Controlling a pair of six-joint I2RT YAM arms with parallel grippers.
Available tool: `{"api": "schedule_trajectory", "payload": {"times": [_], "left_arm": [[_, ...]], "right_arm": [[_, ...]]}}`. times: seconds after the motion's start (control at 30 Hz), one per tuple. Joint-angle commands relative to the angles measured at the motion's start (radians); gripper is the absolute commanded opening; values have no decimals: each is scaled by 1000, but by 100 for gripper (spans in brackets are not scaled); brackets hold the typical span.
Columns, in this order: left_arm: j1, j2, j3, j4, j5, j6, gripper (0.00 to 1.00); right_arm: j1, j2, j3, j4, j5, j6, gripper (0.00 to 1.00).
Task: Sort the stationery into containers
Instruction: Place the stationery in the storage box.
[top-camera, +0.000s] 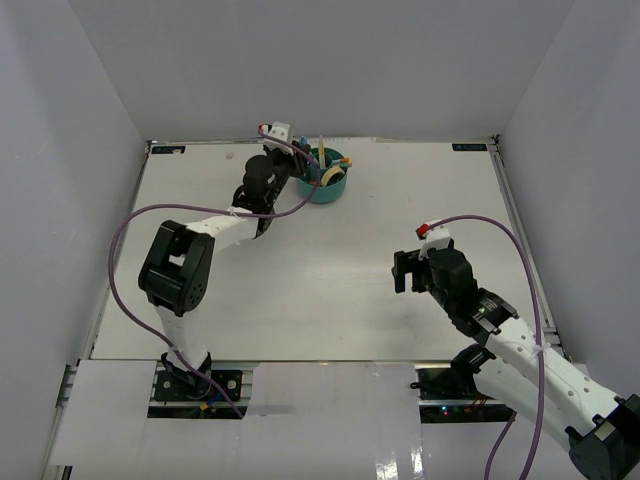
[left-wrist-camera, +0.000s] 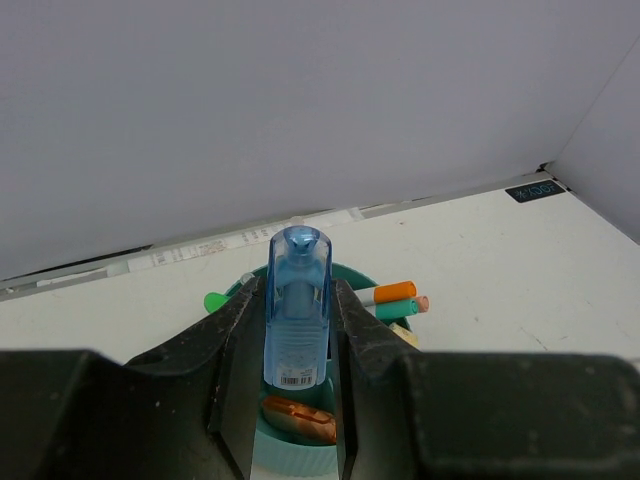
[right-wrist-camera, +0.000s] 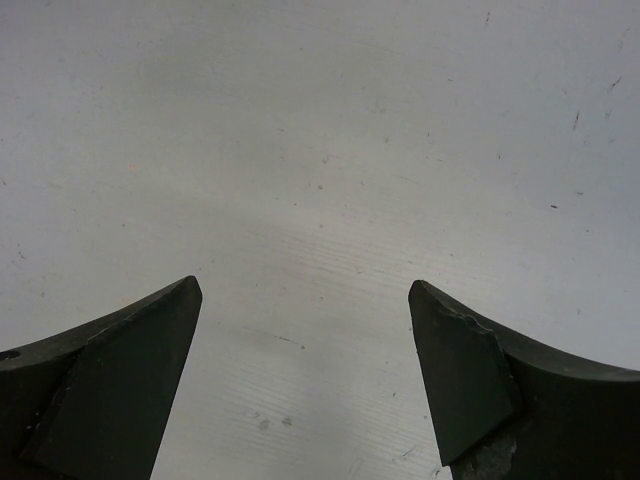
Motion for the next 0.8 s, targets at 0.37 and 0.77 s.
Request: {"api": "schedule_trajectory", "payload": {"times": [0.37,0.77], "left_arm": [[29,126,-3,198,63,-33,26],[32,199,8,206,58,-36,42]], "right_arm": [[-5,-20,-9,32,10,-10,91],[-5,-16,-12,32,18,-10,91]]}}
